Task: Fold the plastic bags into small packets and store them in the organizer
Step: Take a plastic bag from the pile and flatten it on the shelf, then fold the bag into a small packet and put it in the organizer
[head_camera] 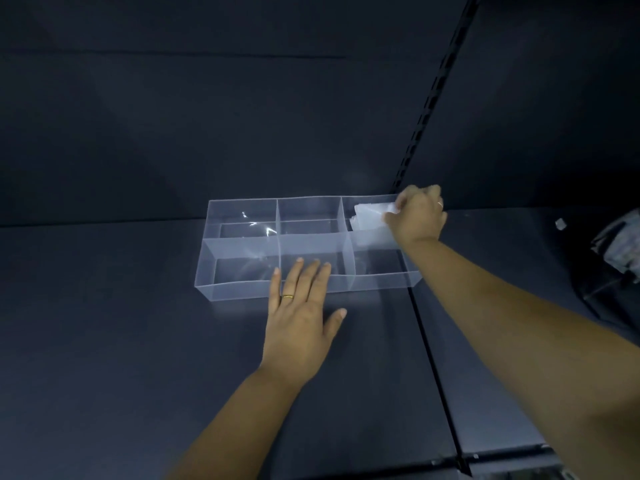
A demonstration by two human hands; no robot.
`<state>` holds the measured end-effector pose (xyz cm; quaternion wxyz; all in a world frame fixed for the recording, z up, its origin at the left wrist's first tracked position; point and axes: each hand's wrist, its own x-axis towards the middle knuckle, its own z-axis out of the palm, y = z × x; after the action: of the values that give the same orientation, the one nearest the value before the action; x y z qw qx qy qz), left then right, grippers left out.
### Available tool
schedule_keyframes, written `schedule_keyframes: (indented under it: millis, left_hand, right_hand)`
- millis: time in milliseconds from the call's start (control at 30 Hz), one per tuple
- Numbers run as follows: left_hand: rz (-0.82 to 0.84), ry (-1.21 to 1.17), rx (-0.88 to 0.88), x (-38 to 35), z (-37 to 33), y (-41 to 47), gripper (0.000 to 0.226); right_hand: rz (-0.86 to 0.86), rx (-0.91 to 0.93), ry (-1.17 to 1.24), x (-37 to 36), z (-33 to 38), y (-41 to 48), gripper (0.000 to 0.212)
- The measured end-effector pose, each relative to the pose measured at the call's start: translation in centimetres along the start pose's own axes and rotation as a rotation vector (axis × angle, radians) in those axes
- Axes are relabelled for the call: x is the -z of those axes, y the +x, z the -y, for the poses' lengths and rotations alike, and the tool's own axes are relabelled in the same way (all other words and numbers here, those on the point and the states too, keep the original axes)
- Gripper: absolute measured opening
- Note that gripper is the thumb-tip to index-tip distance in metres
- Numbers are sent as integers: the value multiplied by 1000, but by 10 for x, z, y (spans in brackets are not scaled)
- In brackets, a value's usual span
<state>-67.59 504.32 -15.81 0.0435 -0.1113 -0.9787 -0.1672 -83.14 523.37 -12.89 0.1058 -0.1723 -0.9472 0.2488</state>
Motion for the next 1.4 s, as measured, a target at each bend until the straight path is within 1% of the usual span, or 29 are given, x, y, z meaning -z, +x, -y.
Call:
schedule_keyframes:
  millis: [67,100,167,233,267,333,400,467,533,600,667,700,733,767,800,833,867,900,933,967,1000,1033,1067,1100,1167,1200,1300,1400]
  left_hand:
    - [9,-6,8,0,0,1,68]
    - [12,-7,6,0,0,1,68]
    - [18,-11,7,0,0,1,67]
    - [24,-12,12,2,-1,1,66]
    - [23,-27,16,4,-2,1,65]
    - [17,-94,29,9,-4,-1,62]
    - [0,-145,44,16,-5,-10,60]
    - [-17,-168,66,22,-4,-30,60]
    - [11,-155,107,24,1,-59,60]
    - [63,-95,185,21,10,-93,60]
    - [106,-58,297,15,19,-128,60]
    - [116,-59,350,12,23,-145,60]
    - [123,-61,391,10,25,-161,60]
    - [129,-52,415,7,26,-175,61]
    - [137,-28,420,5,27,-187,63]
    - [147,0,414,4,28,-196,64]
    - [159,19,402,3,30,-201,66]
    - [174,23,390,3,31,-204,67]
    - [195,13,379,4,33,-206,68]
    - [217,-7,371,5,35,-206,69]
    - [239,-29,365,6,38,-207,70]
    - [261,-42,362,8,40,-207,71]
    - [283,-45,358,8,42,-207,71]
    - [304,-43,357,9,43,-206,72]
    - [341,-42,351,10,44,-205,74]
    - [356,-43,347,10,44,-204,75]
    - [386,-68,343,11,47,-203,75]
    - [399,-102,352,10,49,-202,75]
  right_hand:
    - [81,-17,37,-1,-2,1,4]
    - [158,-42,26,-1,-3,1,5]
    - [312,-110,-24,-1,-2,5,19]
    - [408,-185,-52,1,3,11,30]
    - [441,-206,-66,2,5,13,31]
    - [475,-210,-64,5,8,13,25]
    - [450,-181,46,12,6,6,20]
    - [379,-123,203,24,0,-10,22]
    - [265,-43,316,41,-5,-41,21]
    - [147,79,417,59,-8,-93,7]
    - [69,250,480,71,-13,-166,15]
    - [89,329,487,72,-18,-208,12]
    - [144,397,466,70,-25,-249,12]
    - [219,461,416,67,-33,-289,18]
    - [319,519,335,58,-44,-325,24]
    - [458,531,224,48,-57,-354,29]
    - [624,469,108,37,-71,-378,34]
    - [811,341,6,29,-83,-397,43]
    - [968,155,-41,21,-94,-414,57]
    - [1066,-38,-21,13,-100,-426,71]
    - [1101,-182,17,7,-102,-436,80]
    - [1098,-266,53,0,-100,-443,83]
    - [1087,-297,76,-5,-96,-449,79]
    - [1081,-287,90,-10,-91,-454,68]
    - [1027,-273,128,-16,-80,-458,30]
    - [984,-297,168,-16,-76,-456,26]
    - [872,-373,338,-7,-66,-436,31]
    - [880,-287,455,20,-61,-400,26]
